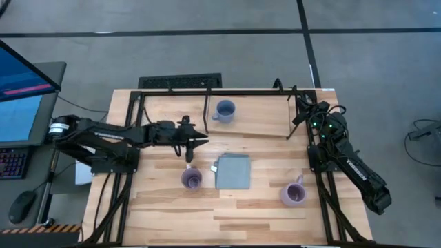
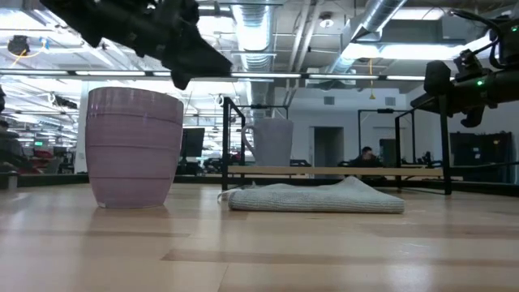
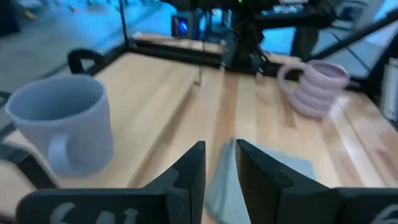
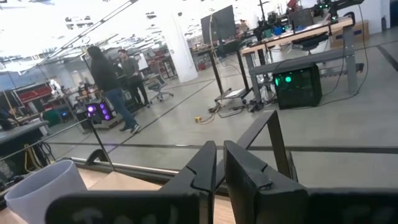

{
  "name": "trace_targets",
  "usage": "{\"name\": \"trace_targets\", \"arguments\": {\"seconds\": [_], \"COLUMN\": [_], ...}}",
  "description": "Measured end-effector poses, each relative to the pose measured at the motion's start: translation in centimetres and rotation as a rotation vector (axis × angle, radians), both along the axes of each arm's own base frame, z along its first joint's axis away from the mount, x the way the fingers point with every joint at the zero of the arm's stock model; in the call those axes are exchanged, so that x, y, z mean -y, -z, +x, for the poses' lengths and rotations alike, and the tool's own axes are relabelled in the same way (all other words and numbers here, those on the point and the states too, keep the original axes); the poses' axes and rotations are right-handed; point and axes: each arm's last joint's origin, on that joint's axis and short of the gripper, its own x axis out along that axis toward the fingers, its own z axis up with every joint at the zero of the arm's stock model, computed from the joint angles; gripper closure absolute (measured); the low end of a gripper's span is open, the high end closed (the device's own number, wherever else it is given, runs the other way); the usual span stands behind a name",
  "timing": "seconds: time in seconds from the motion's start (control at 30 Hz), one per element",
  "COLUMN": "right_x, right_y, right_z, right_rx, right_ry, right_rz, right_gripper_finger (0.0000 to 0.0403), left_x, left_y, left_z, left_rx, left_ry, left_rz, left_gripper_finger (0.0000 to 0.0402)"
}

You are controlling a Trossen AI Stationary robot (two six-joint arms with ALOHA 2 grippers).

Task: Stack small to large cups/mugs on shelf
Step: Adjust the shelf

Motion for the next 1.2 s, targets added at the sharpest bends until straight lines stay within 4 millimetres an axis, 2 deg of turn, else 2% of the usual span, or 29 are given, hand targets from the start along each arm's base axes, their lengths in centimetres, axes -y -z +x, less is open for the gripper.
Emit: {"name": "trace_targets", "arguments": {"seconds": [0.17, 0.33, 0.57, 0.77, 1.2], "right_x": [0.0, 0.0, 0.0, 0.0, 0.0], "right_y": [0.0, 0.0, 0.0, 0.0, 0.0], "right_z": [0.0, 0.0, 0.0, 0.0, 0.0], "right_rx": [0.000, -0.001, -0.005, -0.007, -0.009], "right_ry": [0.000, 0.000, 0.000, 0.001, 0.000], "right_rz": [0.000, 0.000, -0.004, -0.005, 0.000], "right_gripper_finger": [0.0347, 0.0347, 0.0347, 0.0347, 0.0347], "left_x": [0.6, 0.9, 0.9, 0.8, 0.1], "left_y": [1.6, 3.3, 3.7, 3.5, 3.4], "left_z": [2.6, 5.3, 8.3, 9.4, 9.3], "left_rx": [0.027, -0.031, -0.086, -0.157, -0.207], "left_ry": [-0.078, -0.255, -0.500, -0.573, -0.676], "left_rz": [0.051, 0.113, 0.229, 0.277, 0.320], "left_gripper_finger": [0.0323, 0.0323, 0.0323, 0.0323, 0.0323]}}
